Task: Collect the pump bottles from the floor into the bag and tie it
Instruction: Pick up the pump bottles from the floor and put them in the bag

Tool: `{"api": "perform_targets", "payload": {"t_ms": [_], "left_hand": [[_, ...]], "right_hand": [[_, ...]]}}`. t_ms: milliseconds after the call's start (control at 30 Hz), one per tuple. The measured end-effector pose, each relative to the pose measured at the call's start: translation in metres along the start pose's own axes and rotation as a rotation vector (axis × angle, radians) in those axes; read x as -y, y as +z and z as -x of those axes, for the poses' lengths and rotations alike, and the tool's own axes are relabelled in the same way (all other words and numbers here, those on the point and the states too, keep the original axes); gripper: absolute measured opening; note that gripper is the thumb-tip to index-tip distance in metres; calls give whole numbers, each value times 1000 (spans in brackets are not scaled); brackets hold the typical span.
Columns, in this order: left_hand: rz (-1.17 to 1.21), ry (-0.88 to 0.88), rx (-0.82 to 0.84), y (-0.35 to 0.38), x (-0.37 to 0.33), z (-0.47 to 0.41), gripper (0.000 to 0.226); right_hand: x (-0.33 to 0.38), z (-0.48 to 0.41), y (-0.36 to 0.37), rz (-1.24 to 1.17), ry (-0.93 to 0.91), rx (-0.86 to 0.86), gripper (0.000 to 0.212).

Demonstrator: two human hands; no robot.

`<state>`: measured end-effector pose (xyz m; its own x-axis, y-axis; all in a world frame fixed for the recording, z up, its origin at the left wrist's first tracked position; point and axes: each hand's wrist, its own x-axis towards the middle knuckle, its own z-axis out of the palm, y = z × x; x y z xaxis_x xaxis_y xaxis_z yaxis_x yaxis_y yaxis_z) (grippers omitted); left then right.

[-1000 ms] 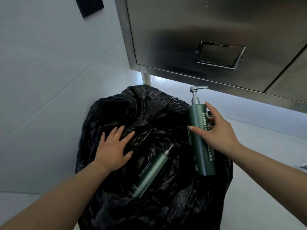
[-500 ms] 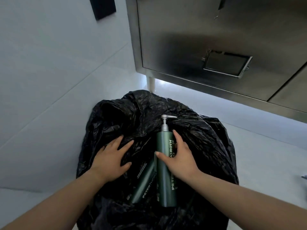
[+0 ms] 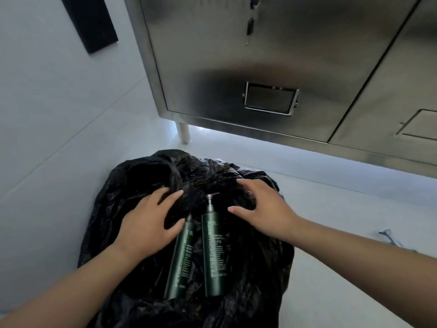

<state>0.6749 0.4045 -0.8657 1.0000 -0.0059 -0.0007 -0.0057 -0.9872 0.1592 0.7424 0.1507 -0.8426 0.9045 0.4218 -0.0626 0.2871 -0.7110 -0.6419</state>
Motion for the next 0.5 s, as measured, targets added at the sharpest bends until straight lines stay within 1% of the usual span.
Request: {"api": "perform_targets", "payload": {"t_ms": [100,200,333,433,500], "left_hand": [[1,74,-80,-16,-35,-22,66],[-15,165,-91,-28,-76,-42,67],[-41,334,-21,-28,-138,-62,69],[-83,488,55,-13,-187,-68,68],[-86,557,104,3,-220,-68,68]], "right_hand": [[-19,14,-32,23,9,-51,68],[-40,33,-58,45,5,-80,66],[-80,65,-82,50,71,-129,68],[-123,96,-92,46,161,-170,65],[-156,122,-96,50,240,-224,63]]}}
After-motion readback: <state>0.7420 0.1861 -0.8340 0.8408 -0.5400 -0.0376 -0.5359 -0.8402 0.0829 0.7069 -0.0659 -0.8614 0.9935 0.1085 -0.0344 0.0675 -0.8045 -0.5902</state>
